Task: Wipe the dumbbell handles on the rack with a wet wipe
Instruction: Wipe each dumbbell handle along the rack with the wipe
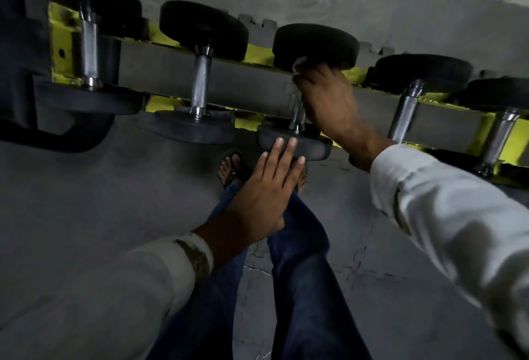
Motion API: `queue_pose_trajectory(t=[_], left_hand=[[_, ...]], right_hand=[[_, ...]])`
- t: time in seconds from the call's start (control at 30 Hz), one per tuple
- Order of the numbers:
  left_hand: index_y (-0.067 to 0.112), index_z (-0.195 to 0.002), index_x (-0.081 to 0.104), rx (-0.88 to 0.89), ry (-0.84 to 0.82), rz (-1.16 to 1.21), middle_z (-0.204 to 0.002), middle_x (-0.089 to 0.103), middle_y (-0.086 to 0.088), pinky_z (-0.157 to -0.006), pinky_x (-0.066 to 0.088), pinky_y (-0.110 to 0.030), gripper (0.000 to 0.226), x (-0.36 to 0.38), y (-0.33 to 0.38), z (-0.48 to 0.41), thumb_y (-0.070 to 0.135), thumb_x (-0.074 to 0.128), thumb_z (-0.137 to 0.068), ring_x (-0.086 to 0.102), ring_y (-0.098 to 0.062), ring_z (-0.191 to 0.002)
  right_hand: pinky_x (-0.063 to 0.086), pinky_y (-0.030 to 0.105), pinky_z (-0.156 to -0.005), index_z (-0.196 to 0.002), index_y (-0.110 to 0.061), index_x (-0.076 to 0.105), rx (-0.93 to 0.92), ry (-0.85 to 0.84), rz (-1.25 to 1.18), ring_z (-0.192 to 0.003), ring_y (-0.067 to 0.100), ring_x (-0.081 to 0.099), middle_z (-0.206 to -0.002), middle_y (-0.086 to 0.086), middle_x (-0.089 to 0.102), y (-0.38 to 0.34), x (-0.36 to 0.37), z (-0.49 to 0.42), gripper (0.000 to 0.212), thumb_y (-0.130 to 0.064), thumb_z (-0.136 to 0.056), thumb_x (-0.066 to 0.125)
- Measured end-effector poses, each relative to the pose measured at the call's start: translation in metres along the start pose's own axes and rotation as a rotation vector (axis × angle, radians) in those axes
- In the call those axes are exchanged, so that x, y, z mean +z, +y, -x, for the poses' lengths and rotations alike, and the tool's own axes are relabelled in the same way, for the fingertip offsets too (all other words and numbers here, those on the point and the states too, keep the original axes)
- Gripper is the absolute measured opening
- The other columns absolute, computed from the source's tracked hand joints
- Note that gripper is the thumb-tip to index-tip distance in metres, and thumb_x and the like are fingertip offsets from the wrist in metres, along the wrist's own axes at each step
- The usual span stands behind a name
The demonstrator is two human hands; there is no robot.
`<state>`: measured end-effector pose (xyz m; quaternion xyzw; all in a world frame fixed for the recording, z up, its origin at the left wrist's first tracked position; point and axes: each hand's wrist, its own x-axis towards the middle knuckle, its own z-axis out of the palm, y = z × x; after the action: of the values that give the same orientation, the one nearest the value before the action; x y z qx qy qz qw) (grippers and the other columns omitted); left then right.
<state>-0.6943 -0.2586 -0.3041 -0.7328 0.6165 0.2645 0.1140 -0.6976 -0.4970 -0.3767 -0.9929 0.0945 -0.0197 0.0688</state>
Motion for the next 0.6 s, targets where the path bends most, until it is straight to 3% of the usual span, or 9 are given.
queue_pose_trajectory(t=[0.07,0.13,0.23,0.4,0.5,0.6], left_hand=[[0.001,-0.162,-0.007,0.007,0.0,-0.017,-0.159,-0.03,-0.036,-0.123,0.015,-0.059,0.118,0.0,-0.002,0.0,0.056,0.063,-0.084,-0.015,-0.053,-0.152],[0.002,-0.162,-0.008,0.006,-0.002,-0.03,-0.159,-0.03,-0.036,-0.123,0.015,-0.059,0.119,-0.001,-0.003,0.0,0.058,0.063,-0.085,-0.015,-0.053,-0.152],[0.003,-0.162,-0.01,0.01,-0.014,-0.041,-0.158,-0.033,-0.035,-0.124,0.013,-0.059,0.118,-0.002,-0.005,0.0,0.061,0.061,-0.087,-0.017,-0.052,-0.152],[0.004,-0.162,-0.01,0.018,-0.038,-0.042,-0.158,-0.035,-0.033,-0.125,0.01,-0.058,0.111,-0.007,-0.009,0.0,0.051,0.059,-0.089,-0.02,-0.049,-0.152],[0.001,-0.161,-0.012,0.032,-0.037,-0.049,-0.16,-0.032,-0.031,-0.125,0.011,-0.057,0.109,-0.013,-0.013,0.001,0.05,0.057,-0.091,-0.018,-0.047,-0.153],[0.0,-0.16,-0.013,0.045,-0.043,-0.058,-0.161,-0.031,-0.03,-0.125,0.011,-0.057,0.113,-0.012,-0.017,0.001,0.054,0.058,-0.091,-0.017,-0.045,-0.154]], right_hand=[[0.054,0.042,-0.072,-0.108,-0.01,0.067,-0.087,-0.188,-0.042,-0.111,0.034,0.06,-0.117,0.013,0.065,-0.006,-0.008,-0.002,0.04,-0.023,-0.087,0.036],[0.053,0.038,-0.07,-0.114,-0.014,0.066,-0.193,-0.532,-0.091,-0.108,0.033,0.062,-0.113,0.013,0.063,-0.019,-0.017,-0.01,0.049,-0.038,-0.09,0.03],[0.044,0.035,-0.074,-0.119,-0.021,0.066,-0.271,-0.844,0.046,-0.106,0.03,0.065,-0.115,0.009,0.066,-0.029,-0.033,-0.04,0.036,-0.043,-0.098,0.047],[0.049,0.043,-0.09,-0.116,-0.012,0.067,-0.264,-0.966,0.257,-0.11,0.032,0.065,-0.12,0.01,0.067,-0.051,-0.038,-0.057,0.033,-0.035,-0.101,0.047],[0.05,0.037,-0.078,-0.117,-0.012,0.066,-0.229,-0.949,0.122,-0.105,0.031,0.067,-0.119,0.012,0.066,-0.051,-0.038,-0.049,0.031,-0.033,-0.1,0.049],[0.04,0.032,-0.067,-0.119,-0.013,0.064,-0.172,-0.833,0.057,-0.095,0.031,0.063,-0.116,0.014,0.059,-0.047,-0.045,-0.041,0.033,-0.036,-0.096,0.055]])
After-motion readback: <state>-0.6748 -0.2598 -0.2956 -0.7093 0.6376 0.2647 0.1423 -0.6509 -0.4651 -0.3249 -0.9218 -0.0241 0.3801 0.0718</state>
